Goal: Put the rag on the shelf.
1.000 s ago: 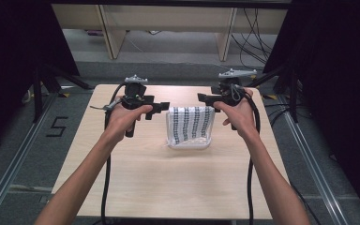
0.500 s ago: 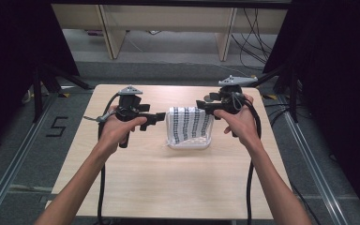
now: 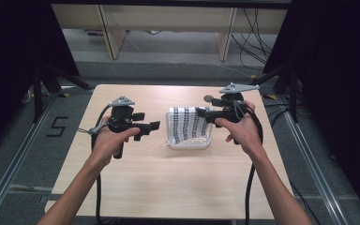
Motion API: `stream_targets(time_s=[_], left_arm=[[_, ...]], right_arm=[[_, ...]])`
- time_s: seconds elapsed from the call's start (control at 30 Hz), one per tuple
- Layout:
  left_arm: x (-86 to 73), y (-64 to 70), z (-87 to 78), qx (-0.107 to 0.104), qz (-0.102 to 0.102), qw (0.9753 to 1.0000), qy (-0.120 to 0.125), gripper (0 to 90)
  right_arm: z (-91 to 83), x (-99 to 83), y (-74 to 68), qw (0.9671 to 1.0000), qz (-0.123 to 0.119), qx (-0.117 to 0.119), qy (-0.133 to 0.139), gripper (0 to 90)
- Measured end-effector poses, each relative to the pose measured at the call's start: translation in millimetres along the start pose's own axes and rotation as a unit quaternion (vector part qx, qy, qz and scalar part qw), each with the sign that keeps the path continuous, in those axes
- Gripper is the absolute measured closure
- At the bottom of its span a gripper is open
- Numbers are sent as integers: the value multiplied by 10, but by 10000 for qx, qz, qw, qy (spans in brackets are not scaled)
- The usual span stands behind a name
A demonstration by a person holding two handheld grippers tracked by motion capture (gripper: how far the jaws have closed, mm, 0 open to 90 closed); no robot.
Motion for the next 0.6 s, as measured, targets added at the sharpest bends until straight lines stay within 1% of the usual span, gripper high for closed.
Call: stream_targets(time_s=[0.1, 0.13, 0.17, 0.2, 0.23, 0.27, 0.3, 0.33, 0.37, 0.4, 0.43, 0.47, 0.5, 0.57, 0.6], left_arm=[[-56, 11, -20, -20, 10, 10000, -16, 241], [-72, 17, -23, -35, 4, 10000, -3, 241], [-91, 24, -28, -58, 3, 10000, -11, 240], [-108, 29, -33, -66, 6, 10000, -10, 240], [-121, 34, -36, -75, -7, 10000, 4, 240], [-137, 39, -41, -88, -11, 10000, -6, 240], [-148, 43, -41, -100, -10, 9999, 4, 240], [-164, 46, -44, -94, -6, 10000, -18, 240], [-176, 51, -43, -102, 3, 9999, -27, 240], [-187, 52, -48, -91, 15, 9999, -45, 240], [-193, 55, -50, -92, 12, 10000, -37, 240], [-198, 59, -53, -103, 20, 9999, -38, 240], [-203, 68, -54, -122, 11, 9999, -23, 240], [-217, 76, -64, -99, 39, 9999, -30, 240], [-229, 85, -70, -133, 43, 9999, -43, 240]], right_arm=[[-23, -23, -4, 10000, -65, -36, -50, 233], [-31, -23, -25, 10000, -26, -9, -9, 233], [-62, -28, -13, 9998, -183, -77, 31, 232], [-62, -28, -13, 9998, -183, -77, 31, 232], [-72, -35, -36, 9999, -97, -53, 50, 232], [-98, -45, -47, 10000, -79, -44, 13, 231], [-112, -50, -45, 9999, -117, -69, 43, 231], [-136, -62, -56, 9998, -169, -44, 62, 232], [-136, -62, -56, 9998, -169, -44, 62, 232], [-154, -74, -76, 9999, -90, -31, 48, 233], [-164, -76, -67, 9998, -167, -63, 86, 234], [-173, -76, -76, 9997, -158, -96, 144, 235], [-187, -92, -97, 9998, -152, 0, 97, 236], [-205, -94, -90, 9995, -283, -52, 158, 236], [-219, -105, -99, 9995, -270, -32, 149, 237]])
Point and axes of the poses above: each handheld gripper's, and its own axes: z roughly forward along the jaws, x roughly out of its top, y roughly to its right, the point moved 10 cm from there along z, roughly forward along the jaws, and after that the axes turned 2 degrees about -x, right-handed, at the moved point
